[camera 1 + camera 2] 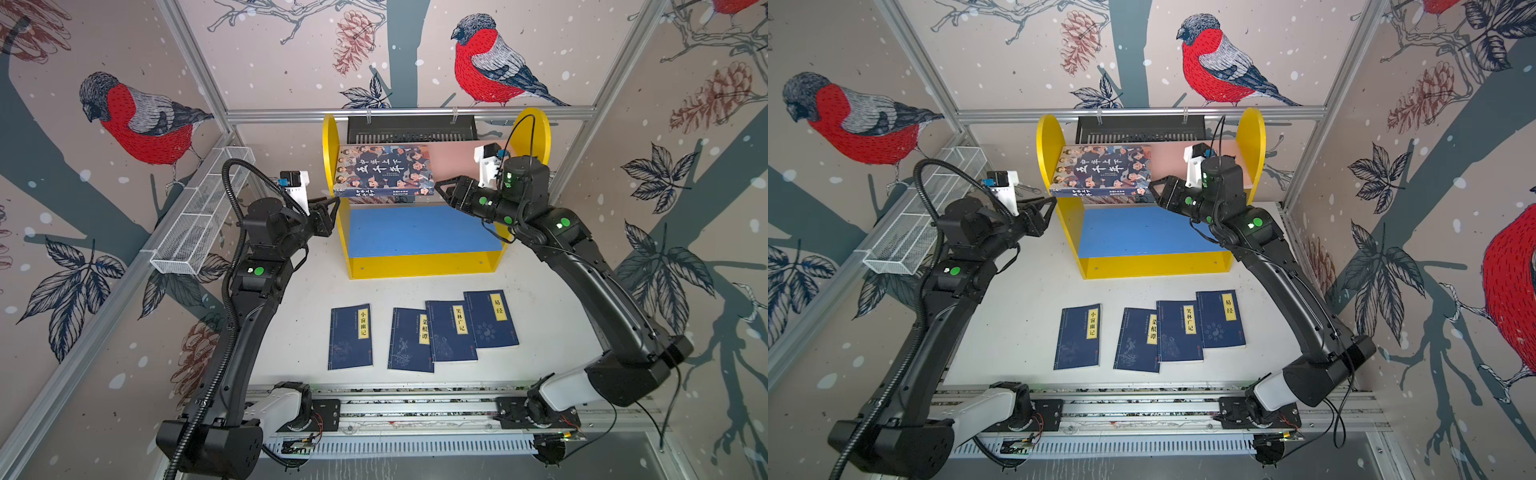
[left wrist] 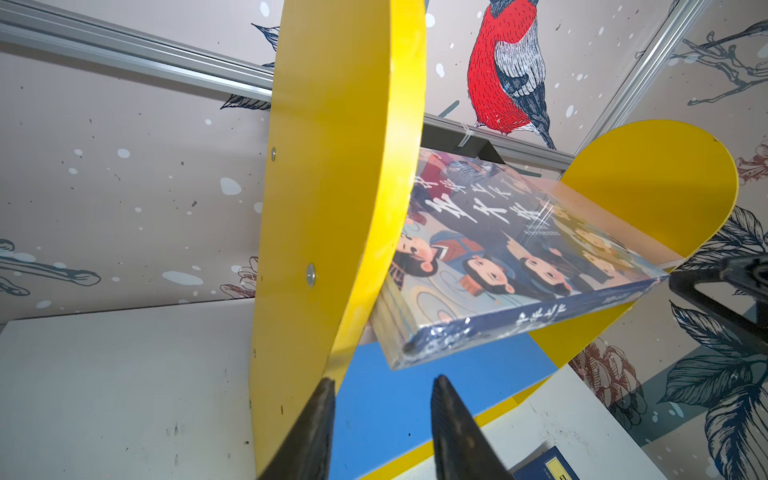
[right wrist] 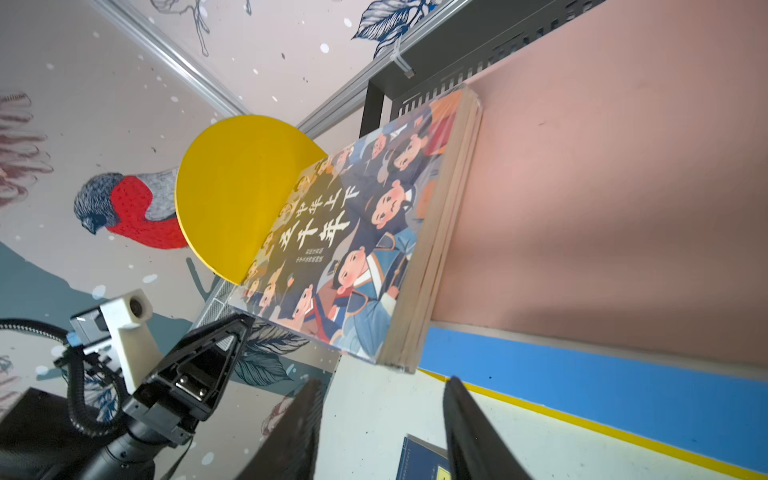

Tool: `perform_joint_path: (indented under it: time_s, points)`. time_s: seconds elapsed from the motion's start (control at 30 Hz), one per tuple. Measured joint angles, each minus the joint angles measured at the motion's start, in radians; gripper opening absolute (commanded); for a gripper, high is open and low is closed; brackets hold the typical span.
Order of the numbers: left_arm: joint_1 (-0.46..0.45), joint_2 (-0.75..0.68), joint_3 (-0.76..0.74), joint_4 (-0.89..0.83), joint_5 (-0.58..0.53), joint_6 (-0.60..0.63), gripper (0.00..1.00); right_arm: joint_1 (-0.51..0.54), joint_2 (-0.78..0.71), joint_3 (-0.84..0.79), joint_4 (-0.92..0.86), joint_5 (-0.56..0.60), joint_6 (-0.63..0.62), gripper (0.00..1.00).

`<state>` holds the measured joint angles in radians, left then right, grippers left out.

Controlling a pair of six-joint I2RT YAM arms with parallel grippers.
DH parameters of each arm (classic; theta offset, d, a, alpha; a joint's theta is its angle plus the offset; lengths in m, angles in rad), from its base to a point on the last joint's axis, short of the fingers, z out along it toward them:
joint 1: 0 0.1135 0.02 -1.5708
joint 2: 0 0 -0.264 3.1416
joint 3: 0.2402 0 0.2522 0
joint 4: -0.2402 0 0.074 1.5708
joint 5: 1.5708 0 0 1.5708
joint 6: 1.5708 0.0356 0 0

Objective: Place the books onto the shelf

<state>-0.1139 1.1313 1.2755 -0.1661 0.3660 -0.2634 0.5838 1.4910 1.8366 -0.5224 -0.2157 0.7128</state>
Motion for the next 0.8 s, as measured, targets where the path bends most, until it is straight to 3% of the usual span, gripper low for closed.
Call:
perform_joint_path:
  time_s: [0.47,0.8]
  points:
    - [0.0,0.018,-0.006,0.004,-0.025,-0.001,0.4,0.065,0.077,0.1,-0.09,0.14,-0.106,0.51]
    - [0.0,0.025,-0.006,0.007,-0.027,-0.009,0.4,0.069,0.099,0.114,-0.116,0.173,-0.126,0.51]
